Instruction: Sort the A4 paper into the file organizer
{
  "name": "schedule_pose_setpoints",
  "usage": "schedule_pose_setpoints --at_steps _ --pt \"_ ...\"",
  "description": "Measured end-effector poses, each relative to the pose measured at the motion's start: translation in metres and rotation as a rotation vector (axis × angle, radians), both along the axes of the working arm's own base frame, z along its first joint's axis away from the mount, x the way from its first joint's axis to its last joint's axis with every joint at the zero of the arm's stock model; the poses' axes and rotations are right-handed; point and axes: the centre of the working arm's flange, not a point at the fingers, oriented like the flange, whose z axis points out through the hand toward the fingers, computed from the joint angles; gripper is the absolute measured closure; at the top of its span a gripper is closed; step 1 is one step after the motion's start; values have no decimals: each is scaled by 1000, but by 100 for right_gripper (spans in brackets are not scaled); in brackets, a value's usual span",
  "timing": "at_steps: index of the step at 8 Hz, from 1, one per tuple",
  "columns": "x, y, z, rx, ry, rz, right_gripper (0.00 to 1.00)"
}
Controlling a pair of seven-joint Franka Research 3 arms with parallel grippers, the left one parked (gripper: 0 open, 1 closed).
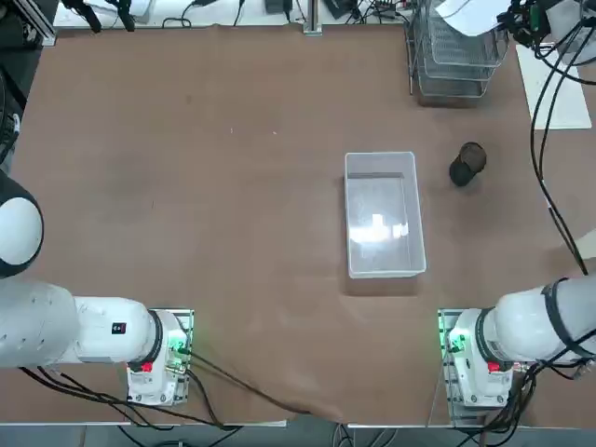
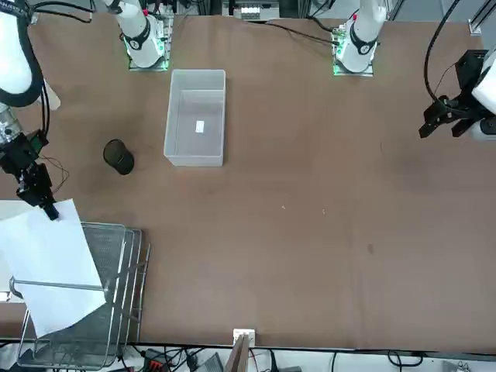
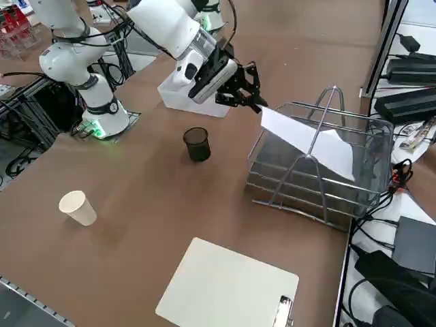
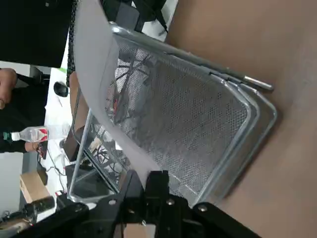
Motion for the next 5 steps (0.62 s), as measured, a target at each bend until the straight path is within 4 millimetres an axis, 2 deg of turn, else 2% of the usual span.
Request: schedule_pose_setpoints --at_steps 3,5 --pt "9 29 -9 38 4 -62 98" --pt "10 32 -7 52 4 -79 98"
